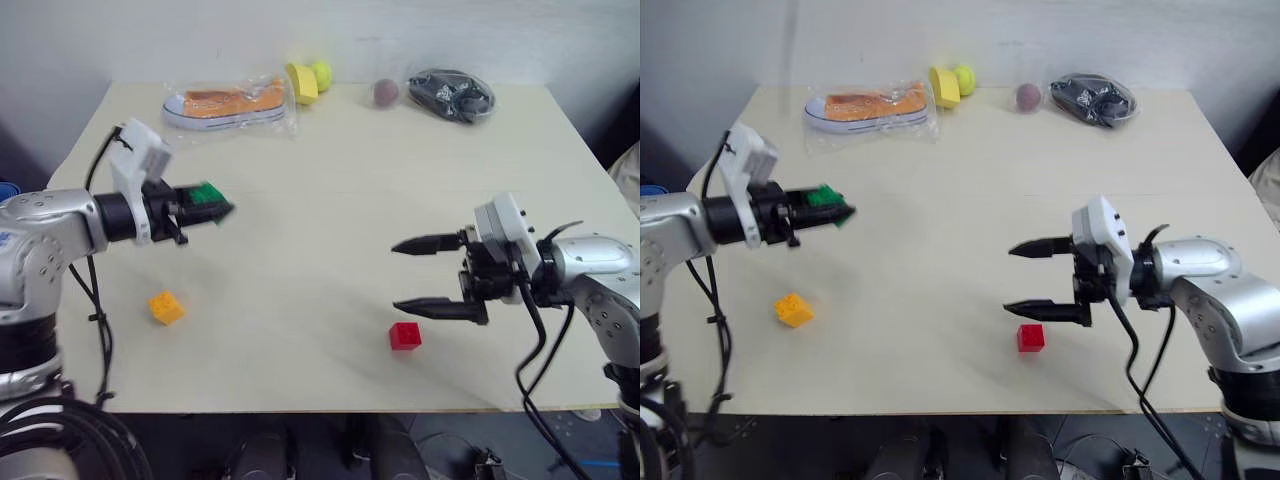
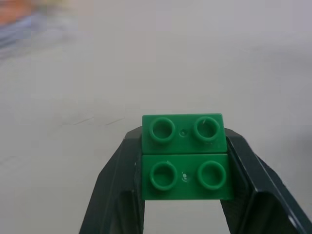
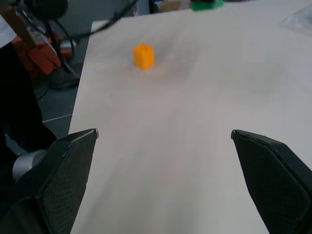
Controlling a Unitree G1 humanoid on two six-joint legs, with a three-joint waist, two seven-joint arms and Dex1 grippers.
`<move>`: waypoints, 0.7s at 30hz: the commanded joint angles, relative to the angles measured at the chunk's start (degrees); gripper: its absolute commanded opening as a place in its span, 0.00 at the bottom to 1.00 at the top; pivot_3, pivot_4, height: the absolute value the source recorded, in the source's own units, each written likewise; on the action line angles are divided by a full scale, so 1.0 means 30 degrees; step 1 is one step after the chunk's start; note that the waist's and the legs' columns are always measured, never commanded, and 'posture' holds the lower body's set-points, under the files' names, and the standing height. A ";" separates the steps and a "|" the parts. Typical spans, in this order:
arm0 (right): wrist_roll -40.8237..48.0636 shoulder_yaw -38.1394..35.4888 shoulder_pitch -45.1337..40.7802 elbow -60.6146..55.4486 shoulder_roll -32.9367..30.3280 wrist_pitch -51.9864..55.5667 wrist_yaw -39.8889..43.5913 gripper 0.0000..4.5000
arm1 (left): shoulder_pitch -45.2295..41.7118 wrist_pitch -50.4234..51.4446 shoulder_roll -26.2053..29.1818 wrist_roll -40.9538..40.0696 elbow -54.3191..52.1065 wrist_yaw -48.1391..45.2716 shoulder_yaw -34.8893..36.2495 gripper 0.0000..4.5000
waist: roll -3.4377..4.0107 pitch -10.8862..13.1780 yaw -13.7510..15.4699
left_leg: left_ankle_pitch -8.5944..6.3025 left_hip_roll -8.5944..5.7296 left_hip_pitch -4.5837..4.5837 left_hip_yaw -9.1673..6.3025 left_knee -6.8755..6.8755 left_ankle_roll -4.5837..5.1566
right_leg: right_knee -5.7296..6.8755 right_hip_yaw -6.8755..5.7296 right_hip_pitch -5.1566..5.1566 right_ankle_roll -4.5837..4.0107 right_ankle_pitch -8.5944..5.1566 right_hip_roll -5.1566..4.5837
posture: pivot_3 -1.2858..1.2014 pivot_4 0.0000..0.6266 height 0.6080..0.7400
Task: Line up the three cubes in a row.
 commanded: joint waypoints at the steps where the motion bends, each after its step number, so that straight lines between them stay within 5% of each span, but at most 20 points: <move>1: -0.0548 -0.0759 0.0955 -0.0153 -0.1200 -0.1429 0.1698 1.00 | 0.1136 -0.1732 0.1667 -0.1322 -0.3913 -0.3900 -0.1910 0.34 | 0.0000 0.0000 0.0051 | 0.0000 -0.0002 -0.0002 0.0001 0.0010 0.0000 | 0.0000 0.0001 0.0000 0.0000 0.0000 0.0001 | 0.52 0.24 1.00; 4: -0.1407 -0.1015 0.2001 0.0095 -0.2059 -0.2733 0.2616 1.00 | 0.2003 -0.3981 0.2281 0.0490 -0.5246 -0.4822 -0.4766 0.34 | 0.0003 -0.0001 0.0069 | 0.0004 -0.0023 0.0036 0.0027 0.0014 0.0005 | -0.0049 0.0040 0.0016 -0.0003 -0.0001 0.0036 | 0.52 0.24 1.00; 11: -0.2937 -0.2022 0.4770 0.0186 -0.3325 -0.4631 0.3387 1.00 | 0.1163 -0.7566 -0.0814 0.5020 -0.3160 -0.3843 -1.0303 0.34 | 0.0003 -0.0001 0.0128 | 0.0012 -0.0017 0.0043 0.0035 0.0022 0.0009 | -0.0034 0.0110 0.0015 -0.0003 -0.0001 0.0143 | 0.52 0.24 1.00; 21: -0.3337 -0.3327 0.7223 -0.0220 -0.3480 -0.5143 0.3138 1.00 | 0.0259 -0.9303 -0.3707 0.7943 -0.0295 -0.3463 -1.2565 0.34 | 0.0000 0.0001 0.0093 | 0.0021 -0.0004 0.0043 0.0026 0.0025 0.0028 | -0.0030 0.0104 0.0015 -0.0003 0.0000 0.0132 | 0.52 0.24 1.00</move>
